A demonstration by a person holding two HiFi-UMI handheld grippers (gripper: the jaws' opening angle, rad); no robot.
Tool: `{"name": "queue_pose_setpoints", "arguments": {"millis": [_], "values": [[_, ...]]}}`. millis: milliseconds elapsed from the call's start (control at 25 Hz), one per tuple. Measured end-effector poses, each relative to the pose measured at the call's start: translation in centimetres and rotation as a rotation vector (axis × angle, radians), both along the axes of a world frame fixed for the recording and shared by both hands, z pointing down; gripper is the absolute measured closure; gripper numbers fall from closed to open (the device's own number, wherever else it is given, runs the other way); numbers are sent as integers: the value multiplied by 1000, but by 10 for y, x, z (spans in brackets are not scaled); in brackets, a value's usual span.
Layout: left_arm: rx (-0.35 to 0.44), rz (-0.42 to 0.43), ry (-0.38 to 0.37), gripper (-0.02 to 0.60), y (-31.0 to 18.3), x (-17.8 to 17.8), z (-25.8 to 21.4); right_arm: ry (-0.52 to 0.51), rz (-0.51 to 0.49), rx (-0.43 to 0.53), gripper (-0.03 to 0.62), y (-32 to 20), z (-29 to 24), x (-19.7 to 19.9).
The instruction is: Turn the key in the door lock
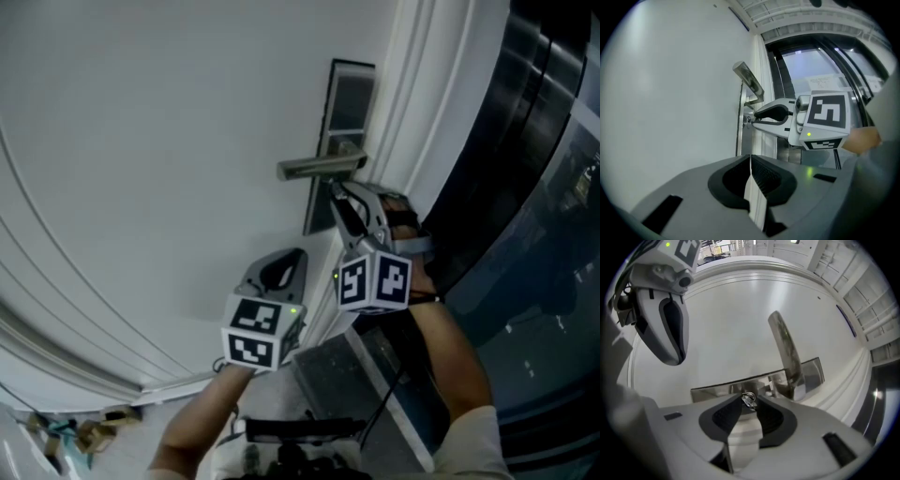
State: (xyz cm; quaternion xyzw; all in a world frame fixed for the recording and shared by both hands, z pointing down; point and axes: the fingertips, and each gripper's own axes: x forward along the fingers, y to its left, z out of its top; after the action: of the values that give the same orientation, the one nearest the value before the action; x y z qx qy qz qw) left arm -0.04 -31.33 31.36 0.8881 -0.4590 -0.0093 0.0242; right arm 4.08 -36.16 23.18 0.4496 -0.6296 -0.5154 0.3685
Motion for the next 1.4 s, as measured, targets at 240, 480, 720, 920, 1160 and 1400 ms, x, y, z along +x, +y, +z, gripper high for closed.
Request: {"name": "queue_pose_setpoints", "arguments": {"millis": [240, 480, 720, 920, 1160, 1400], "values": [[-4, 4, -2, 563, 0, 2, 2, -96, 5, -60, 487, -1, -2, -1], [-7, 7, 1, 563, 0, 3, 3, -226, -3, -125, 484, -1, -5, 0], [-5, 2, -4, 563, 0, 3, 5, -415, 5, -234, 477, -2, -8, 1], [-11, -1, -8, 563, 1, 1, 6, -513, 4, -285, 474, -2, -10, 2], [-6, -3, -5, 563, -1, 1, 4, -601, -24, -342, 475, -2, -13, 2], [-4, 3, -2, 563, 0, 3, 3, -748, -44, -423, 474, -3, -16, 6]]}}
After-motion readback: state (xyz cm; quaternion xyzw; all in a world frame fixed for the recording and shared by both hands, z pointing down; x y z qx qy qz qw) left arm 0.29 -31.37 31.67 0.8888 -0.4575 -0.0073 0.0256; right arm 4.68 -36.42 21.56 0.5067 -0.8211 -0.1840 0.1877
